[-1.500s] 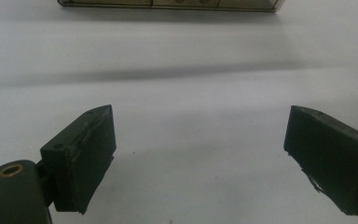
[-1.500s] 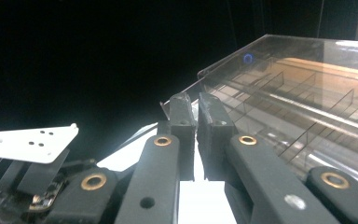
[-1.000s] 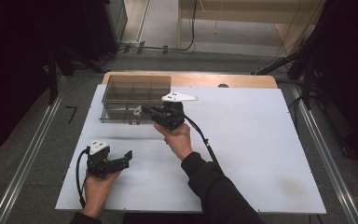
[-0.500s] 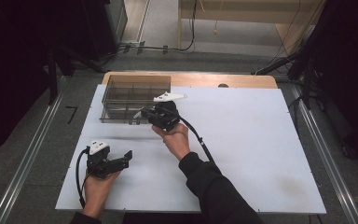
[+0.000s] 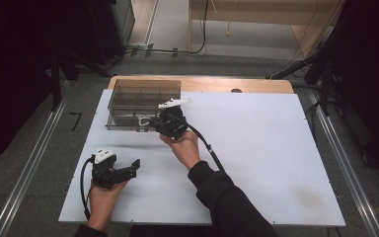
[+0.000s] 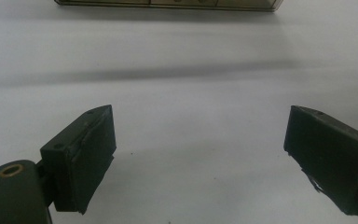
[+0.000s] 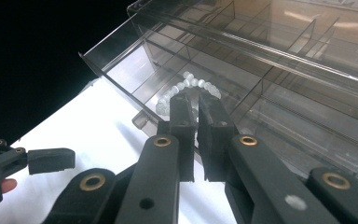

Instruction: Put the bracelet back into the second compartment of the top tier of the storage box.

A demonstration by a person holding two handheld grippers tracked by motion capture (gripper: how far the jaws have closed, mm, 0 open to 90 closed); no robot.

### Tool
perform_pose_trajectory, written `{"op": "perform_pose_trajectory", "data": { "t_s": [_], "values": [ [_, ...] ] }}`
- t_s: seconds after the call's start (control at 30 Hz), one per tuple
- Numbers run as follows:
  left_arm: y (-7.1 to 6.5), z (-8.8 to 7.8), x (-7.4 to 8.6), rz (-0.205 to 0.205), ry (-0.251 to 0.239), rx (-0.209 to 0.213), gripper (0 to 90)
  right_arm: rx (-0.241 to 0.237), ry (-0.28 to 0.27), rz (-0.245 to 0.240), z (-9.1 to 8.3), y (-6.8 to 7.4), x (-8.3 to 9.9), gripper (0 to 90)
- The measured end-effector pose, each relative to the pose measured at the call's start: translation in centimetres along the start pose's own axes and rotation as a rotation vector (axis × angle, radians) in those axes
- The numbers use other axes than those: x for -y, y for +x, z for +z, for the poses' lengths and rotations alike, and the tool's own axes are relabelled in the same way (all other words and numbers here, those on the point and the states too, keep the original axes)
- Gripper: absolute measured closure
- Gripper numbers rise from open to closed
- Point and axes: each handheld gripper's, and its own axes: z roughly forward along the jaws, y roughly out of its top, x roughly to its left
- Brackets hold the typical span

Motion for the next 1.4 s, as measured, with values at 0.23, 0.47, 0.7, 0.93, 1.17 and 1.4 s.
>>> {"op": "perform_pose_trajectory", "data": {
  "t_s": [0.23, 0.47, 0.7, 0.93, 1.17, 1.4],
  "values": [
    [0.0, 0.0, 0.0, -0.001, -0.001, 0.000, 9.4, 0.008, -0.002, 0.001, 0.2, 0.4, -0.6, 81.9],
    [0.1, -0.1, 0.0, -0.001, -0.003, 0.001, 9.4, -0.028, -0.005, 0.019, 0.3, 0.3, -0.8, 64.0],
    [0.1, -0.1, 0.0, -0.001, -0.003, 0.001, 9.4, -0.029, -0.016, 0.024, 0.0, 0.2, -0.9, 55.9],
    [0.1, -0.1, 0.0, -0.001, 0.000, -0.001, 9.4, -0.029, -0.008, 0.020, -0.3, 0.2, -0.6, 45.7],
    [0.1, -0.1, 0.0, 0.000, 0.000, -0.002, 9.4, -0.018, -0.040, -0.002, -1.3, 0.2, -0.2, 36.0],
    [0.1, -0.2, 0.0, -0.003, 0.000, -0.008, 9.4, 0.012, -0.063, -0.053, -3.3, 0.1, 1.0, 31.6]
  ]
}}
